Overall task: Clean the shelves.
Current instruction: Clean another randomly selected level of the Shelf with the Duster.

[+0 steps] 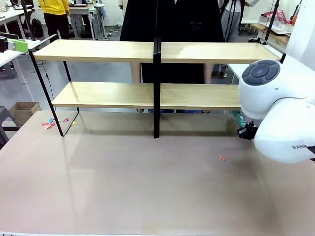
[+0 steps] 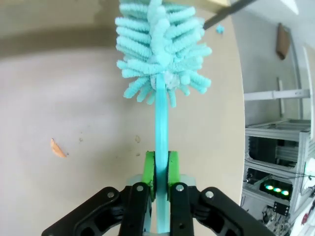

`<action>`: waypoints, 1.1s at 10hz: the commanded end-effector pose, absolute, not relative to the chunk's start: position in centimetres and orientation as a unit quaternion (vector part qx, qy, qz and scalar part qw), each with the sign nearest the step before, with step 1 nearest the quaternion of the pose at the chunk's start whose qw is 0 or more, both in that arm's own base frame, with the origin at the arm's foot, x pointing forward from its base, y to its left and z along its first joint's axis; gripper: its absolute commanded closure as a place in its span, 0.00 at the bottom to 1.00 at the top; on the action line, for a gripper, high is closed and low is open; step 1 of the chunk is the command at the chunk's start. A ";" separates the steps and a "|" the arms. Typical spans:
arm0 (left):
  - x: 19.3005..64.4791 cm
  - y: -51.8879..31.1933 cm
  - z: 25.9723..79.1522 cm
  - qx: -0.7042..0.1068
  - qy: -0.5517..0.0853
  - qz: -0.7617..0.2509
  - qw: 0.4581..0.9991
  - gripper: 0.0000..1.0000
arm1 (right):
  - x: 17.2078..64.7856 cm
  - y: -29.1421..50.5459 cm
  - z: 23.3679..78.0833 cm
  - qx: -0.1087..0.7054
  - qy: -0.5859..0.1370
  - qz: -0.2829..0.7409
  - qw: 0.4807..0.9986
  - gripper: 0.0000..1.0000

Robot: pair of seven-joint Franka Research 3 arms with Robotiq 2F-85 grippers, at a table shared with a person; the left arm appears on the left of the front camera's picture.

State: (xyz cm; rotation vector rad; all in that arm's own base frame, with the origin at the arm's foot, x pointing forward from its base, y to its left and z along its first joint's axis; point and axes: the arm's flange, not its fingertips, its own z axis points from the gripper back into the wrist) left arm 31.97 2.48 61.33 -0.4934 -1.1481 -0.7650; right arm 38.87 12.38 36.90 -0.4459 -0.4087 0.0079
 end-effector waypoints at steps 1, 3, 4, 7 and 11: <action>32.1 2.4 61.2 -0.227 -0.523 -0.350 0.743 0.00 | 21.5 4.8 29.3 -0.186 -0.207 0.020 0.960 0.88; 32.1 2.4 61.2 -0.227 -0.523 -0.350 0.743 0.00 | 21.5 5.1 29.3 -0.160 -0.201 0.027 0.966 0.88; 32.1 2.4 61.2 -0.227 -0.523 -0.350 0.743 0.00 | 21.4 5.1 29.4 -0.156 -0.205 0.030 0.966 0.88; 32.1 2.4 61.2 -0.227 -0.523 -0.350 0.743 0.00 | 19.5 4.3 32.5 -0.085 -0.203 0.030 0.975 0.88; 32.1 2.4 61.2 -0.227 -0.523 -0.350 0.743 0.00 | 12.8 1.5 39.0 0.010 -0.118 0.094 0.988 0.88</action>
